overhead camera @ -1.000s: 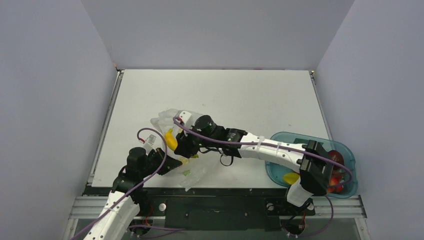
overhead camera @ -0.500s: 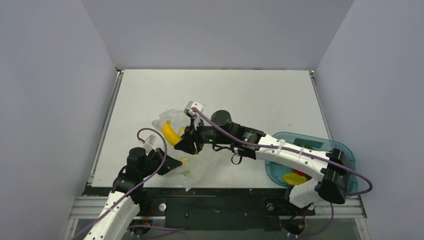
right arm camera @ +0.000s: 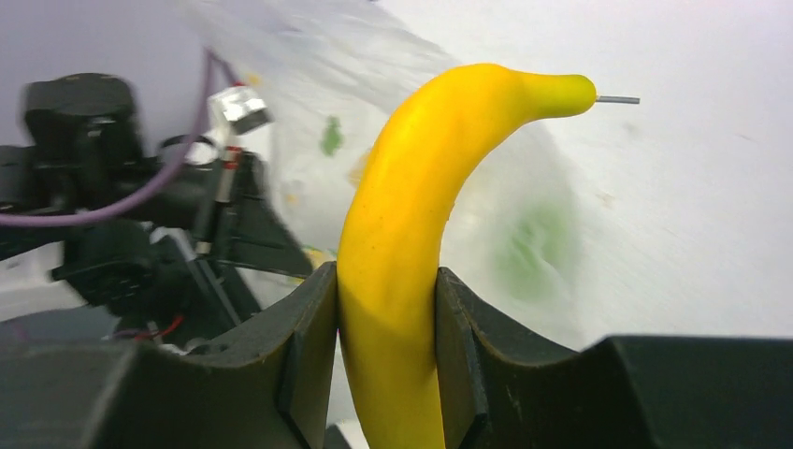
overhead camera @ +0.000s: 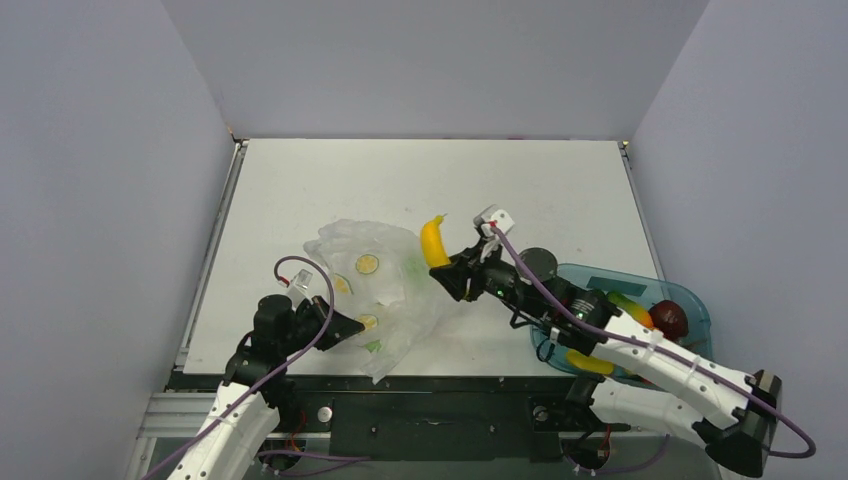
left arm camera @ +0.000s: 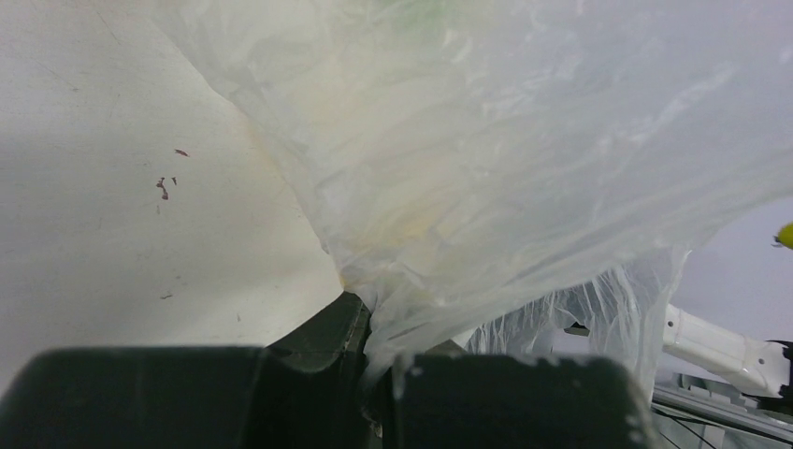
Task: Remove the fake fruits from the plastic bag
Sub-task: Take out the fake fruit from the plastic bag, then place the fake fruit in the bin.
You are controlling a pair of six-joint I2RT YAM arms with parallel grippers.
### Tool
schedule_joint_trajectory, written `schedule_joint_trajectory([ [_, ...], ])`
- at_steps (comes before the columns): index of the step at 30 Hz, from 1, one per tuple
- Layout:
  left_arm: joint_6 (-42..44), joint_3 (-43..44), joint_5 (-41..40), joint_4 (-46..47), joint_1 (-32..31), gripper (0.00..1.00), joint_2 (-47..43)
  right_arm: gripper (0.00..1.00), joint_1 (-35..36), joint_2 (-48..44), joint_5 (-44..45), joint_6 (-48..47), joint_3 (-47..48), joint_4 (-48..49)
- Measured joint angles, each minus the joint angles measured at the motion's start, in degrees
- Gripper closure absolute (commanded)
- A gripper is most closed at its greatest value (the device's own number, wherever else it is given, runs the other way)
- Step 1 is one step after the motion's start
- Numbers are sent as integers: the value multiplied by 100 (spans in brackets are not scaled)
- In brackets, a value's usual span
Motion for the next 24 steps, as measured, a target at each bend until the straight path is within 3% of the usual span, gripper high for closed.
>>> schedule_joint_trajectory([
  [7, 0, 0, 20, 142, 0, 100, 186, 100, -382, -1775, 2833, 297, -809, -962],
  [12, 0, 0, 63, 275, 0, 100, 391, 100, -905, -2396, 4476, 1259, -944, -1965],
  [18, 2, 0, 118, 391, 2, 100, 498, 100, -1613, -2422, 5263, 3029, -946, -3661],
  [24, 2, 0, 146, 431, 2, 100, 446, 100, -2135, -2238, 5501, 4223, -1110, -4721],
])
